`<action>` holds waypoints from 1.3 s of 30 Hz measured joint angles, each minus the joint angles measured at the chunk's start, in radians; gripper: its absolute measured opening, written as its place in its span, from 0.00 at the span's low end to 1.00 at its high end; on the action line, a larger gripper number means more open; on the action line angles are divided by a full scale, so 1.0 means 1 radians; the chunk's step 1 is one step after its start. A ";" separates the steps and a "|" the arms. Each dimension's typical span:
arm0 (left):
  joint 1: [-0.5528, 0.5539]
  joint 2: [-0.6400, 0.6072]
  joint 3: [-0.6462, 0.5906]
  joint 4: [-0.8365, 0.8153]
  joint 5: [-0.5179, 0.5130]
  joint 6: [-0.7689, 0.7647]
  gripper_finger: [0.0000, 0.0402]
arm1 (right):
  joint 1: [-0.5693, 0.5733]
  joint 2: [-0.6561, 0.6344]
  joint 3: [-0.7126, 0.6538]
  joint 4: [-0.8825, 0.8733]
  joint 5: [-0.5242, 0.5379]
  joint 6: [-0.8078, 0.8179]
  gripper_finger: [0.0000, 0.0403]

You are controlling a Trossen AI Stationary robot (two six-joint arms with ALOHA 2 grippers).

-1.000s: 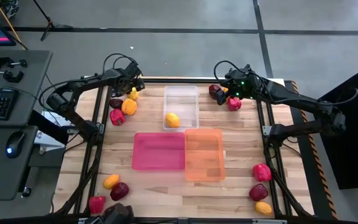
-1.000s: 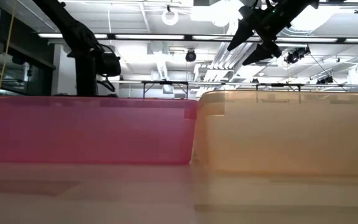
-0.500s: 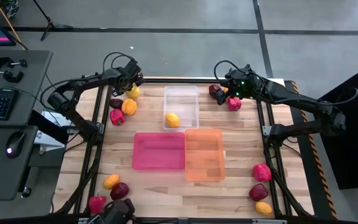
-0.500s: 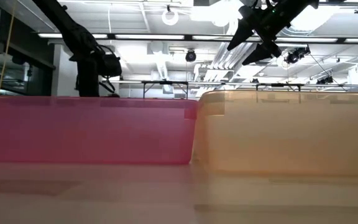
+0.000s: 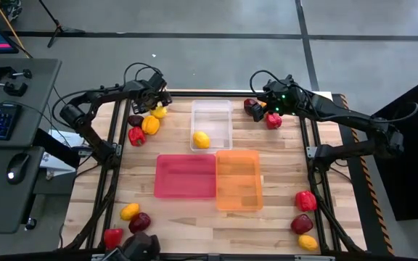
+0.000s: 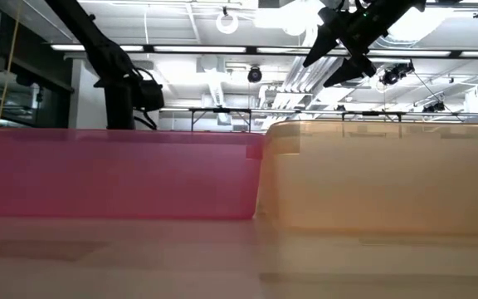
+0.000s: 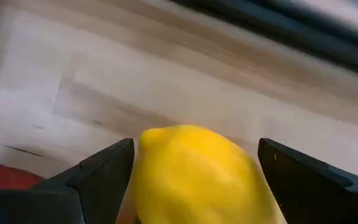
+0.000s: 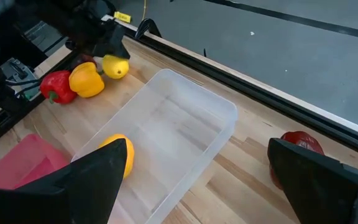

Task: Sort produce into baskets
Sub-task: Put the lemon into the white bin

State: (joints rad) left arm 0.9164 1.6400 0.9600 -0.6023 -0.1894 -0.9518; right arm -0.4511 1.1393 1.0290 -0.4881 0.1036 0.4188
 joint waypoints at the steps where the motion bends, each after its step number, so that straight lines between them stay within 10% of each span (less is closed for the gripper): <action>1: 0.003 -0.012 0.000 0.013 0.001 -0.001 0.82 | 0.000 0.000 0.000 0.000 0.000 0.000 0.94; 9: 0.040 -0.110 0.066 0.026 0.001 0.300 0.82 | 0.000 0.000 0.000 0.000 0.000 0.008 0.94; 16: -0.019 -0.124 0.094 0.014 0.011 0.213 0.82 | 0.000 0.000 0.000 0.000 -0.001 0.042 0.94; 29: -0.046 -0.019 0.315 -0.411 0.101 1.028 0.82 | 0.000 0.000 0.000 0.001 -0.002 0.104 0.94; 39: -0.189 0.144 0.351 -0.511 -0.153 1.542 0.82 | 0.000 0.000 0.000 0.000 -0.008 0.125 0.94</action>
State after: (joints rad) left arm 0.7270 1.7844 1.3106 -1.1131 -0.3425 0.5900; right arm -0.4507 1.1397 1.0290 -0.4877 0.0956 0.5434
